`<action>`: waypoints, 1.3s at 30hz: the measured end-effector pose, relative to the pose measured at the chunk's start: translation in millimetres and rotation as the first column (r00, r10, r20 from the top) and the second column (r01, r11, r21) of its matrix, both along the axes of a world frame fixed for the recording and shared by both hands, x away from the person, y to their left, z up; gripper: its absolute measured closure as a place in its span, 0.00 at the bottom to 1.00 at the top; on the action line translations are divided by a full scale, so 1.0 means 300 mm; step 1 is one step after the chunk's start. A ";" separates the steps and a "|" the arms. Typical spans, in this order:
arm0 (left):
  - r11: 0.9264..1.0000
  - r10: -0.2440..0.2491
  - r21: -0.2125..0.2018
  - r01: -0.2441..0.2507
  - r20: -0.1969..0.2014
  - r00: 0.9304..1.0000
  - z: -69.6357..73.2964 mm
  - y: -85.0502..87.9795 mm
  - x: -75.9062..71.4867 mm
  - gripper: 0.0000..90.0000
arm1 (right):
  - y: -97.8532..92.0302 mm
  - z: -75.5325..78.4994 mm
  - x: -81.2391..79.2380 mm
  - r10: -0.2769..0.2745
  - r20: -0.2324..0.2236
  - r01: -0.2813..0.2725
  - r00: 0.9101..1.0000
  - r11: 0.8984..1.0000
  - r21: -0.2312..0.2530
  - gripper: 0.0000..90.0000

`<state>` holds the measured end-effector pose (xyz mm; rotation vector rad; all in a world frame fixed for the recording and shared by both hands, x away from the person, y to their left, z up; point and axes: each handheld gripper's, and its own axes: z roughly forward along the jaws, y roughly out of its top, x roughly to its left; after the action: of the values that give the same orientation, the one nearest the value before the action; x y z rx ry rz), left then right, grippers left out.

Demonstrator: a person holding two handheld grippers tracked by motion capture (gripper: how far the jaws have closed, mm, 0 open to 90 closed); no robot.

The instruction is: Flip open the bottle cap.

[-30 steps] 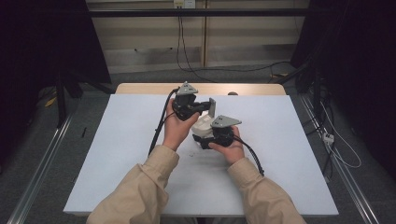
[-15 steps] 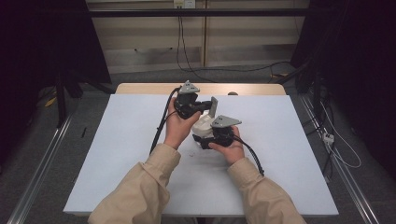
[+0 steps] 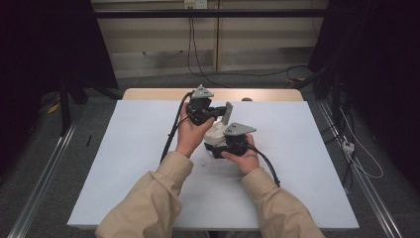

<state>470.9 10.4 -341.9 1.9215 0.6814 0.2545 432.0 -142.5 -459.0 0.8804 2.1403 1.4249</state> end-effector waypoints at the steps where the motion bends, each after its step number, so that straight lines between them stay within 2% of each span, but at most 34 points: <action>1: 1.000 -0.001 -0.002 0.001 0.000 1.000 -0.002 -0.001 0.002 1.00 | 0.000 0.000 0.000 -0.001 0.000 0.001 1.000 1.000 -0.001 0.21; 34: 1.000 -0.017 -0.001 0.017 -0.019 1.000 -0.038 -0.038 0.031 1.00 | -0.002 -0.002 0.002 0.002 -0.002 -0.002 1.000 1.000 0.002 0.21; 39: 1.000 -0.020 0.011 0.020 -0.024 1.000 -0.050 -0.042 0.038 1.00 | -0.002 -0.003 0.002 0.001 -0.003 -0.001 1.000 1.000 0.003 0.21</action>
<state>482.3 -2.3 -356.8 1.9439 0.6772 0.2236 432.7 -143.3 -459.8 0.8838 2.1419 1.4283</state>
